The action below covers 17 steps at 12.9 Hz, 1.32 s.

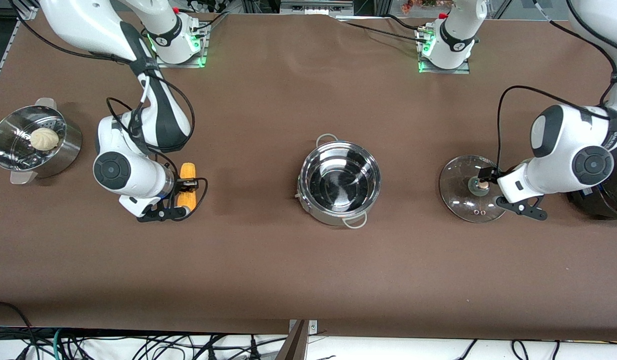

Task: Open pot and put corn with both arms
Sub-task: 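Carry corn to the pot with the right gripper while the left gripper places the lid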

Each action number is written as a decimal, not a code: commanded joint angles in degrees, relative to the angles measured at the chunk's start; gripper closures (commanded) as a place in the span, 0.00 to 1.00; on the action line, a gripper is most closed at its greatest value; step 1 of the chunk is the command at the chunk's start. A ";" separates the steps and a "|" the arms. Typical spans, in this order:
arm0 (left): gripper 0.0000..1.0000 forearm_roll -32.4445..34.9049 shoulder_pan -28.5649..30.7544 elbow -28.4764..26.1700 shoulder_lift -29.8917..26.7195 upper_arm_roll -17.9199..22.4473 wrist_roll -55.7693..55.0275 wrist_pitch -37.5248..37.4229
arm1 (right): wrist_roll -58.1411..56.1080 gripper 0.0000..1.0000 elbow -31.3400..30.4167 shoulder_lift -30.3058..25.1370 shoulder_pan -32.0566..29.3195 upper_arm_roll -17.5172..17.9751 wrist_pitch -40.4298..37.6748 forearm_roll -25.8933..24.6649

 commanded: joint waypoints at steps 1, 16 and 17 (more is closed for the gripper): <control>0.00 0.55 0.35 6.27 -2.70 -2.88 0.07 -10.83 | 8.19 0.79 7.28 2.43 5.43 0.86 -4.08 0.75; 0.00 -9.45 -14.38 13.53 -19.30 15.17 -0.99 -19.40 | 42.69 0.74 26.10 17.11 27.42 1.83 7.78 4.79; 0.00 -13.13 -15.98 10.56 -21.49 17.65 -2.38 -18.36 | 43.82 0.73 26.19 17.11 27.60 1.83 8.30 4.70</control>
